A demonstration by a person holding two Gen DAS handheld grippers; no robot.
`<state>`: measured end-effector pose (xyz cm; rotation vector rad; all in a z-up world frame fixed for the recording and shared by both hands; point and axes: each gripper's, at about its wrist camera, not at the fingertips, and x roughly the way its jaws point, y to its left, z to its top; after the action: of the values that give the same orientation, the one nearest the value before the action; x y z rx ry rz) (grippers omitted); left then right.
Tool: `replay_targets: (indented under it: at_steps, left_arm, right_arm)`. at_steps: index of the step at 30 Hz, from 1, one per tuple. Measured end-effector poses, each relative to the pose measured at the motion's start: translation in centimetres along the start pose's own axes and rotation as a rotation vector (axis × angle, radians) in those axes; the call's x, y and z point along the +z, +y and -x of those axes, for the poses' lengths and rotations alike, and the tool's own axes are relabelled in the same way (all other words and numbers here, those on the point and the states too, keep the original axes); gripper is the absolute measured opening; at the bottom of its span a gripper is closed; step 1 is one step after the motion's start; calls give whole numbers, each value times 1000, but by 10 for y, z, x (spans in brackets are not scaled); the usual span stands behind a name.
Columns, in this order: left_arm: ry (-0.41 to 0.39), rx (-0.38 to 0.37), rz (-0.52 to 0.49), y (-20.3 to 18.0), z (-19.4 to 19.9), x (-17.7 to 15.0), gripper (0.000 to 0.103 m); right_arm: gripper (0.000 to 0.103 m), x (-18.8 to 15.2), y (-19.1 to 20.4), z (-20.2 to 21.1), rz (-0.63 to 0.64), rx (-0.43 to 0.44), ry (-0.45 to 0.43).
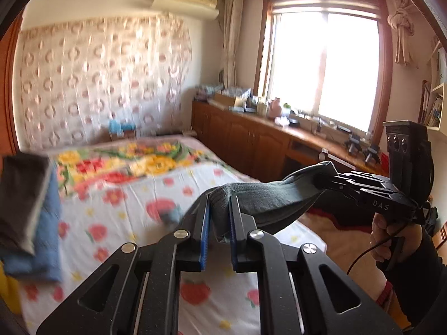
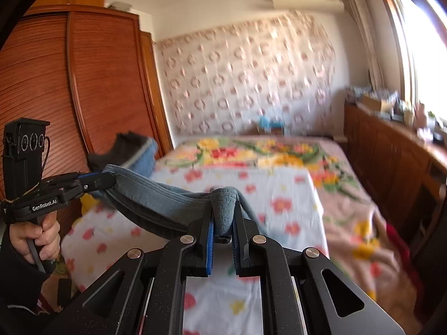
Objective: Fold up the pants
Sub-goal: 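Lift the hem with both tools and fold it over the shorts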
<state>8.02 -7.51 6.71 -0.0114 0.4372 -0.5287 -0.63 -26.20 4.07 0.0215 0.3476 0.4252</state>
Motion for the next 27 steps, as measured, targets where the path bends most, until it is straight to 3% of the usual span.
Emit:
replay_targets:
  at_steps: [4, 9, 16, 20, 24, 27]
  left_arm:
    - [-65, 30, -16, 6, 24, 30, 13]
    - [-90, 76, 1, 31, 27, 48, 13]
    - [-60, 172, 12, 84, -19, 53, 13]
    - [-62, 218, 0, 107, -41, 77, 13]
    - [-97, 243, -34, 112, -45, 112, 13]
    - [-83, 267, -74, 110, -49, 114, 13]
  right_arm:
    - [10, 32, 18, 16, 56, 16, -67]
    - [10, 61, 36, 12, 117, 38, -106]
    - [10, 85, 24, -69, 145, 51, -42]
    - [10, 130, 18, -119, 164, 28, -14]
    - [10, 180, 24, -151, 192, -23, -61]
    - [10, 193, 28, -161, 187, -32, -75]
